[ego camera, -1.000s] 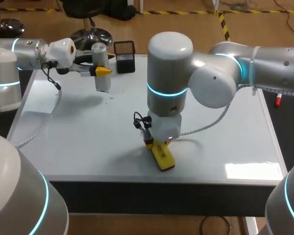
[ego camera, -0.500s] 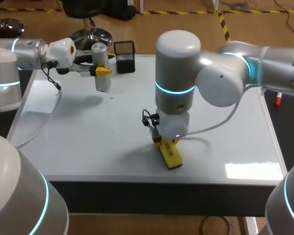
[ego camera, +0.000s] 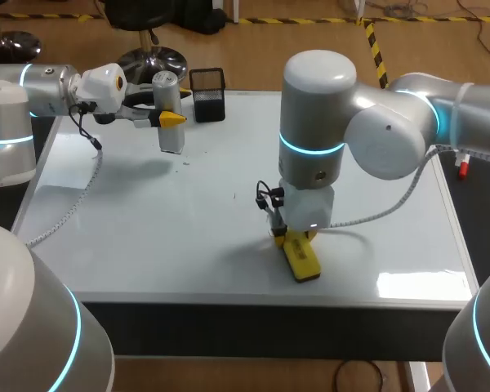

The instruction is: Pick up the inspection probe, press it on each red-marked spot on the whiteboard one by one, put down the probe, pick up the eraser, and wipe off all the red marks.

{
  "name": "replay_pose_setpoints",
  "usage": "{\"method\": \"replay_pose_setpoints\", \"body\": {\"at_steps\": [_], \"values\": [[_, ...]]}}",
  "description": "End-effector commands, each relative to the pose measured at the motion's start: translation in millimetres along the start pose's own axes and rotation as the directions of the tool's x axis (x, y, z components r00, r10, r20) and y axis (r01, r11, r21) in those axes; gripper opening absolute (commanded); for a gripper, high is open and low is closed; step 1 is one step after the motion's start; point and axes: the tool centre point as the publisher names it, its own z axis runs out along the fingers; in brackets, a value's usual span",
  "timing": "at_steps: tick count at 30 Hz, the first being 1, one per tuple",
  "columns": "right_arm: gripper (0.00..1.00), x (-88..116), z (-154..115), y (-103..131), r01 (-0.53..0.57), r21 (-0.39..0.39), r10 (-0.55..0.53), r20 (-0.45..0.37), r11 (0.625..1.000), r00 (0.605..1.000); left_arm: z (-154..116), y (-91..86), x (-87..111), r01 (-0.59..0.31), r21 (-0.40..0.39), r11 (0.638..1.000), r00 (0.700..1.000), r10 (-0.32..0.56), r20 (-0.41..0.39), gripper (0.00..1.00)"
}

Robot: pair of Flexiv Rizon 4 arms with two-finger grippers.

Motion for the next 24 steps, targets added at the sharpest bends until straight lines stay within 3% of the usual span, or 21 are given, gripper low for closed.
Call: {"method": "replay_pose_setpoints", "body": {"at_steps": [1, 13, 24], "values": [[0.00, 8.1, -8.4, 3.3, -0.003, 0.011, 0.003, -0.003, 1.000, 1.000, 0.2, -0.7, 0.2, -0.002, 0.000, 1.000, 1.000, 0.002, 0.001, 0.00], [0.00, 0.3, -40.3, -11.7, 0.018, 0.061, -0.017, -0.017, 0.998, 1.000, 0.2, -0.7, 0.2, -0.002, 0.000, 1.000, 1.000, 0.002, 0.001, 0.00], [0.00, -25.8, -31.9, -41.2, 0.043, 0.077, -0.047, 0.055, 0.996, 0.997, 0.2, -0.7, 0.2, -0.002, 0.000, 1.000, 1.000, 0.002, 0.001, 0.00]]}}
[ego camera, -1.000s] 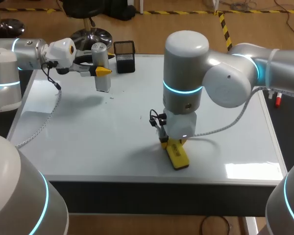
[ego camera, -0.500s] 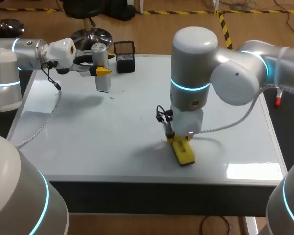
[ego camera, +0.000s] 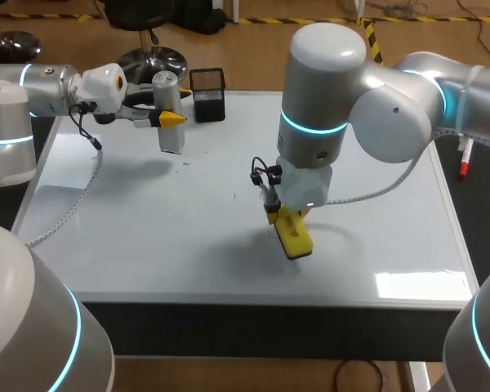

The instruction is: Pick up the inspection probe, press it on each red-marked spot on the whiteboard one by one, put down the probe, pick up the eraser, and wipe off all the red marks.

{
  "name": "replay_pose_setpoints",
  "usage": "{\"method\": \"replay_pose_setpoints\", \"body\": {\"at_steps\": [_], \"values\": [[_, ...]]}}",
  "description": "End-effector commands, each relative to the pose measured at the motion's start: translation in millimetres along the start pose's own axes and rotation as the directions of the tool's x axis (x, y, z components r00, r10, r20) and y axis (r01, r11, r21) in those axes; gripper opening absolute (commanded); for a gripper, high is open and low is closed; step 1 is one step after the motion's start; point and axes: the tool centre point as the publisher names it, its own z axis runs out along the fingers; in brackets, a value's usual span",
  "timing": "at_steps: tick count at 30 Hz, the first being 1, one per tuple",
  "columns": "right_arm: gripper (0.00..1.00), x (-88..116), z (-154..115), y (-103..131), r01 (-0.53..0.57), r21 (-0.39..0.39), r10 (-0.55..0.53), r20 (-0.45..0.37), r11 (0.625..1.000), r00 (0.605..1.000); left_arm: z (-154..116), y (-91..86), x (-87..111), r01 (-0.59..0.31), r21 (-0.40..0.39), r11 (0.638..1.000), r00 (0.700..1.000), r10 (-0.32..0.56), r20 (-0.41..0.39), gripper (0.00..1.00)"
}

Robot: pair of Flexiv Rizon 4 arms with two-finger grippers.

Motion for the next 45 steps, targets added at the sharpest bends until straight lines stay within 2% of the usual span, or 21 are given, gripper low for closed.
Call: {"method": "replay_pose_setpoints", "body": {"at_steps": [1, 9, 19, 31, 45], "values": [[0.00, -10.1, 10.5, -13.3, 0.010, -0.006, -0.010, 0.009, 1.000, 1.000, 0.3, -0.7, 0.2, -0.002, 0.000, 1.000, 1.000, 0.002, 0.001, 0.00], [0.00, -30.9, 19.9, -23.4, 0.054, -0.024, -0.054, 0.015, 0.998, 0.998, 0.3, -0.7, 0.2, -0.002, 0.000, 1.000, 1.000, 0.002, 0.001, 0.00], [0.00, -26.3, 32.3, -21.6, 0.061, -0.036, -0.060, 0.020, 0.997, 0.998, 0.3, -0.7, 0.2, -0.002, 0.000, 1.000, 1.000, 0.002, 0.001, 0.00], [0.00, -4.1, 41.9, -10.6, 0.038, -0.051, -0.039, -0.010, 0.998, 0.999, 0.3, -0.7, 0.2, -0.002, 0.000, 1.000, 1.000, 0.002, 0.001, 0.00], [0.00, 33.2, 45.2, 6.4, -0.015, -0.075, 0.011, -0.046, 0.997, 0.999, 0.3, -0.7, 0.2, -0.002, 0.000, 1.000, 1.000, 0.002, 0.001, 0.00]]}}
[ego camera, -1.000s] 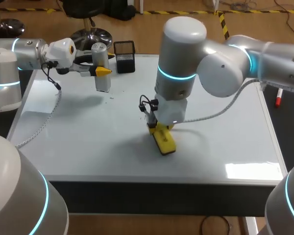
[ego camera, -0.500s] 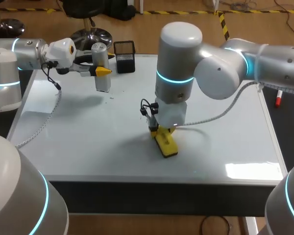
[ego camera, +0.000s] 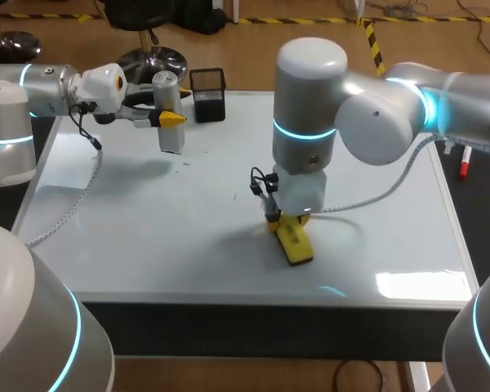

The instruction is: Pick up the inspection probe, press it on each red-marked spot on the whiteboard one by one, put down the probe, pick up the eraser, and wipe off all the red marks.

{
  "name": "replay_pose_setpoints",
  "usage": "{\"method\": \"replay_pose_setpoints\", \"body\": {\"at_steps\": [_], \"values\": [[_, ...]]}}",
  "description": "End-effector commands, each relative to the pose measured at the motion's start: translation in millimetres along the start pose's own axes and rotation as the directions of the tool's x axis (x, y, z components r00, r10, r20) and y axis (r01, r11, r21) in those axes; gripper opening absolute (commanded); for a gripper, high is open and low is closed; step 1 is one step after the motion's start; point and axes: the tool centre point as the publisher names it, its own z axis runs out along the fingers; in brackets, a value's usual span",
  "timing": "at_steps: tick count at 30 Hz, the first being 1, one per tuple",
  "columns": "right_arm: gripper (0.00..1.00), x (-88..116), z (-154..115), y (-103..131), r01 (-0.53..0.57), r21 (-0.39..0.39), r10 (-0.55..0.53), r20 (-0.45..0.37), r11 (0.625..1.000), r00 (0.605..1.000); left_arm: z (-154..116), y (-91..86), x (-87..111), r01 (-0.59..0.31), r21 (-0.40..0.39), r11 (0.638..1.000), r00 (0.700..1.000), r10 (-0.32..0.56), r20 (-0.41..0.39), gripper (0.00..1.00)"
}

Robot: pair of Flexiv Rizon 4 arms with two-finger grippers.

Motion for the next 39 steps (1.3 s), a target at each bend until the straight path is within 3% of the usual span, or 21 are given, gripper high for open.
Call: {"method": "replay_pose_setpoints", "body": {"at_steps": [1, 11, 21, 29, 39], "values": [[0.00, 16.5, 8.3, 8.2, -0.006, 0.004, 0.006, 0.002, 1.000, 1.000, 0.3, -0.7, 0.2, -0.002, 0.000, 1.000, 1.000, 0.002, 0.001, 0.00], [0.00, 26.2, 3.6, 15.6, -0.032, 0.013, 0.032, -0.001, 0.999, 0.999, 0.3, -0.7, 0.2, -0.002, 0.000, 1.000, 1.000, 0.002, 0.001, 0.00], [0.00, 35.1, -37.6, 18.7, -0.046, 0.026, 0.046, -0.008, 0.999, 0.999, 0.3, -0.7, 0.2, -0.002, 0.000, 1.000, 1.000, 0.002, 0.001, 0.00], [0.00, 65.3, -70.7, 5.1, -0.088, 0.066, 0.087, 0.019, 0.994, 0.996, 0.3, -0.7, 0.2, -0.002, 0.000, 1.000, 1.000, 0.002, 0.001, 0.00], [0.00, 98.5, -88.6, -18.3, -0.162, 0.064, 0.162, 0.010, 0.985, 0.987, 0.3, -0.7, 0.2, -0.002, 0.000, 1.000, 1.000, 0.002, 0.001, 0.00]]}}
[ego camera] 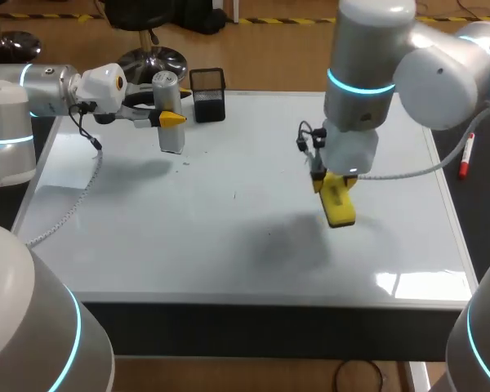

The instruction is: Pick up the inspection probe, press it on each red-marked spot on the whiteboard one by one, put down the probe, pick up the eraser, and wipe off all the red marks.

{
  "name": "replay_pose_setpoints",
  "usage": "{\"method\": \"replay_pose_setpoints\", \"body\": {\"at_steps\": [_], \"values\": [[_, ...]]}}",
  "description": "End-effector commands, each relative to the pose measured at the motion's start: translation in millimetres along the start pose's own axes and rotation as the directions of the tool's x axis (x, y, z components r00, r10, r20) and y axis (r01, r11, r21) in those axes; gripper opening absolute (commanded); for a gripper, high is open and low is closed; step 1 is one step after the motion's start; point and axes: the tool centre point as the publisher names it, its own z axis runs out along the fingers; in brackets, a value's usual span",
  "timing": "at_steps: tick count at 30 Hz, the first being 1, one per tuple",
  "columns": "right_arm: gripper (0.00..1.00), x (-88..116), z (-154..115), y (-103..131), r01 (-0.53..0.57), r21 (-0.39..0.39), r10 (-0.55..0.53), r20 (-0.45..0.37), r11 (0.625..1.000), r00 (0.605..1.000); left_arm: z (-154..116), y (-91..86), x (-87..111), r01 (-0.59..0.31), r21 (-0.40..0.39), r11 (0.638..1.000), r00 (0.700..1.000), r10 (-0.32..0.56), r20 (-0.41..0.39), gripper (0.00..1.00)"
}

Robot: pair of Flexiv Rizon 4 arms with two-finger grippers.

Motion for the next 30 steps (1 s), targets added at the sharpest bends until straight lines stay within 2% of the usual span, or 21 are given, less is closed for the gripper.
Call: {"method": "replay_pose_setpoints", "body": {"at_steps": [1, 5, 30], "values": [[0.00, 12.8, -7.0, -10.1, -0.005, -0.012, 0.005, 0.011, 1.000, 1.000, 0.4, -0.7, 0.3, -0.002, 0.000, 1.000, 1.000, 0.002, 0.001, 0.00], [0.00, 19.2, -7.4, -15.4, -0.029, -0.024, 0.029, 0.006, 0.999, 1.000, 0.4, -0.7, 0.3, -0.002, 0.000, 1.000, 1.000, 0.002, 0.001, 0.00], [0.00, 19.8, -6.7, -20.2, -0.028, -0.023, 0.028, 0.005, 0.999, 1.000, 0.4, -0.7, 0.3, -0.002, 0.000, 1.000, 1.000, 0.002, 0.001, 0.00]]}}
